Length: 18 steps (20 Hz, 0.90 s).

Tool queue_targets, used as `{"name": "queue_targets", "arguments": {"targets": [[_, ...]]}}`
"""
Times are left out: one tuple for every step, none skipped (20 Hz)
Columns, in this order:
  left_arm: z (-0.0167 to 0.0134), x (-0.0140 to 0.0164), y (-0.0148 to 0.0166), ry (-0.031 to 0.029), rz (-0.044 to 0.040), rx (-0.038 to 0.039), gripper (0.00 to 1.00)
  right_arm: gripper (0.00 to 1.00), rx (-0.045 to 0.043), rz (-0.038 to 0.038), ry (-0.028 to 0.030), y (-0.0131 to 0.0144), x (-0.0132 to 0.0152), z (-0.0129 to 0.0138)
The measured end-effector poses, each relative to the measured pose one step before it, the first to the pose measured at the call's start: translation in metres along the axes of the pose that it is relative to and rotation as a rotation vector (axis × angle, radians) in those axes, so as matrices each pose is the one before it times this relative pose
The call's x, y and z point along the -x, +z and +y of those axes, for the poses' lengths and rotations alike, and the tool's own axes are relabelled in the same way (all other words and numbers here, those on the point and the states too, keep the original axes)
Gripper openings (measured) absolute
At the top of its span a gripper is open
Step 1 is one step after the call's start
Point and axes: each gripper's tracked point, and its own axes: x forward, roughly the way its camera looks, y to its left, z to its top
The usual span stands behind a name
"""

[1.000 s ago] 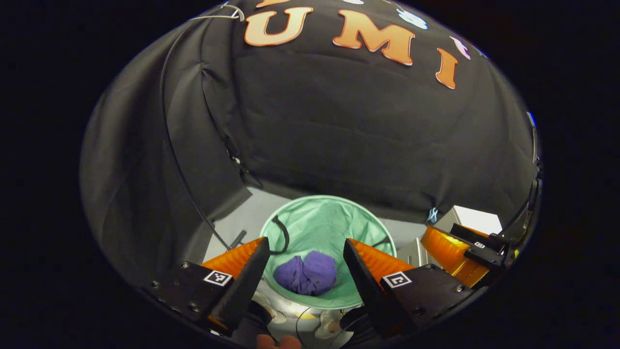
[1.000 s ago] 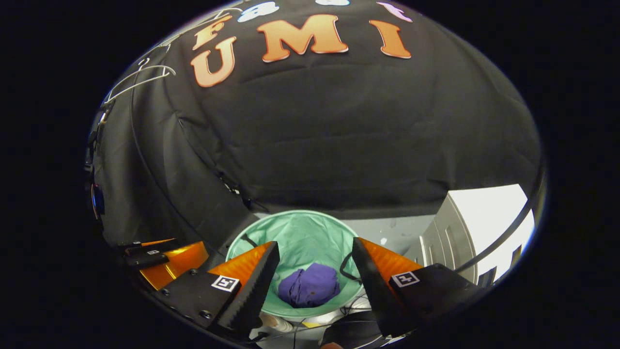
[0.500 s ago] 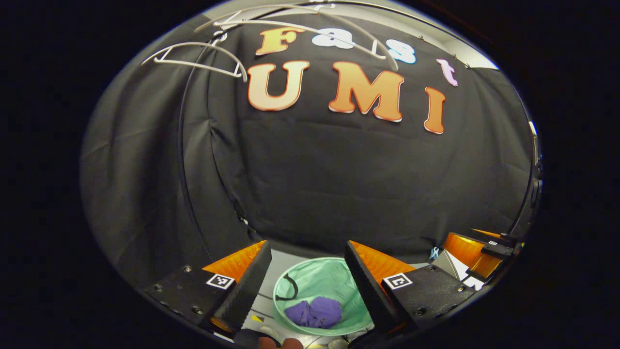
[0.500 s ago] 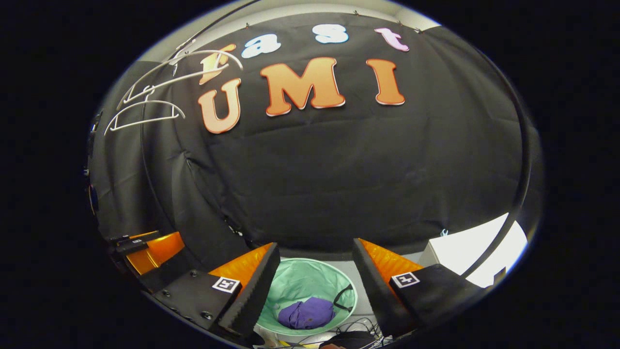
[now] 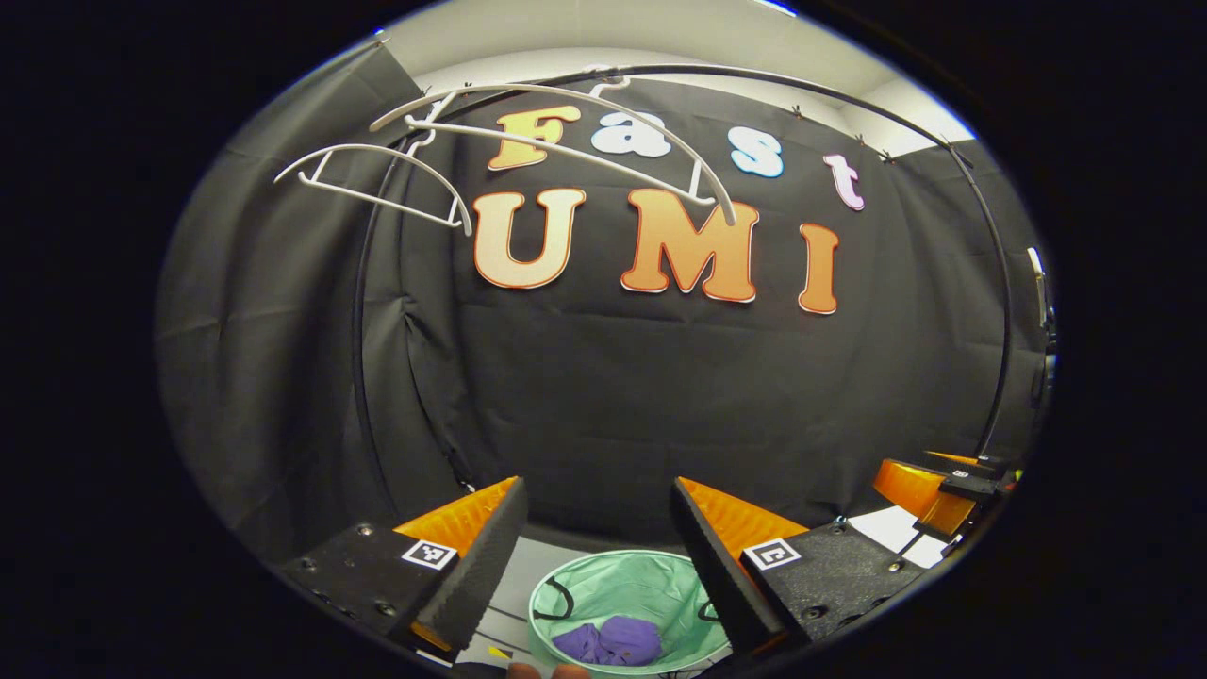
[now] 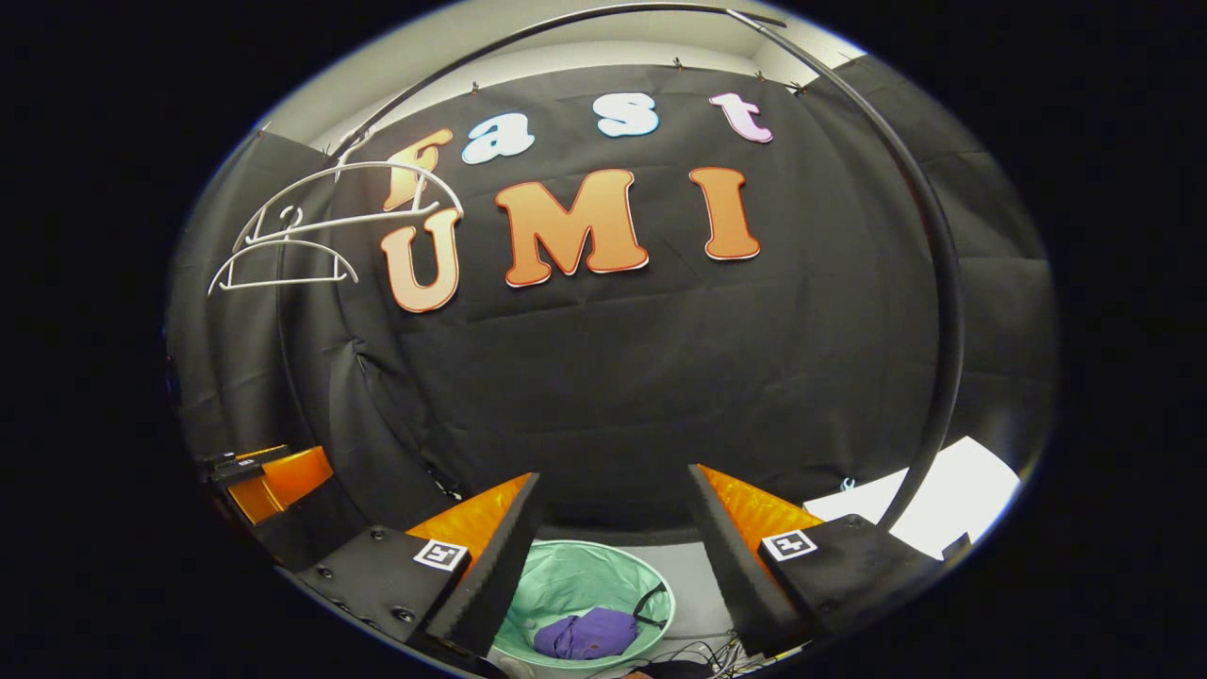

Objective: Grasp the clothes on the hanger with both hands and then place them into the laundry hamper below.

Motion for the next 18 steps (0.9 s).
{"name": "queue_targets", "arguments": {"targets": [[0.00113,-0.00028,0.0003,-0.00044,-0.00033,0.00361,0.96,1.0,-0.00582,-0.00776,0.00128,0.00205,0.00269,0.00003],[0.0005,0.00039,0.00026,0.00007,0.00119,0.0018,0.95,0.98,-0.00582,-0.00516,0.00026,0.00056,-0.00022,-0.0004],[-0.00037,-0.00173,-0.00126,0.00005,-0.00019,0.00062,0.95,0.98,-0.00543,-0.00299,-0.00053,0.00016,0.00137,-0.00029],[-0.00075,0.00002,-0.00042,-0.00174,0.00095,-0.00014,0.95,0.98,-0.00429,-0.00234,-0.00058,0.00023,0.00427,-0.00146],[-0.00018,-0.00059,-0.00046,-0.00102,-0.00006,-0.00048,0.95,0.98,-0.00137,-0.00275,-0.00192,0.00027,0.00242,-0.00116],[0.00037,0.00021,0.00125,0.00296,-0.00024,0.00055,0.95,0.98,0.00423,-0.00311,-0.00302,-0.00007,-0.00015,-0.00088],[0.00097,0.00097,-0.0001,0.00256,-0.00114,0.00096,0.93,0.98,0.00827,-0.00151,-0.00405,-0.00069,-0.00021,-0.00045],[-0.0001,-0.00079,-0.00022,-0.00007,-0.00282,0.00102,0.96,0.98,0.00681,-0.00054,0.0004,-0.00034,-0.00009,0.00075],[0.00001,0.00126,0.00063,0.00061,-0.00161,0.00082,0.96,0.98,0.00348,0.00089,0.0019,-0.00015,-0.00032,0.00054],[0.00036,-0.00038,-0.00012,-0.00067,-0.00083,-0.0016,0.95,0.98,0.00013,0.00052,0.00376,0.00012,-0.00012,0.00129],[-0.00032,0.00108,-0.0003,0.00043,0.00139,-0.00259,0.98,0.98,-0.00206,-0.00025,0.00235,-0.00017,-0.00013,0.00132],[-0.0003,-0.00065,-0.0001,-0.00009,-0.00056,-0.00122,0.96,1.0,-0.0014,-0.00001,0.00145,0.00098,-0.00062,0.00058],[0.0,0.00009,-0.0005,-0.00157,-0.00057,0.00027,0.94,1.0,-0.00108,0.00094,0.00023,-0.0005,-0.00031,0.00002],[0.00011,0.00084,-0.00017,-0.00032,0.00058,0.00118,0.93,0.98,-0.00005,0.00167,0.00107,-0.00072,0.00005,0.00029],[0.00117,0.00014,-0.00009,0.00288,-0.00169,0.00226,0.93,0.98,-0.00108,0.00006,-0.0002,0.0001,-0.00048,0.00005],[0.00205,0.00015,0.00101,0.00514,-0.00446,0.00323,0.93,0.98,-0.00184,0.00056,-0.0012,-0.00056,0.00023,-0.00159],[0.00081,0.0006,-0.00071,0.00302,-0.00049,0.00197,0.96,0.98,-0.00239,-0.00054,-0.00139,-0.0006,0.00044,-0.00062],[0.00048,0.00028,-0.00132,0.00322,0.00224,0.00085,0.94,1.0,-0.00269,-0.00016,-0.00219,-0.00015,-0.0006,-0.00067]]}}
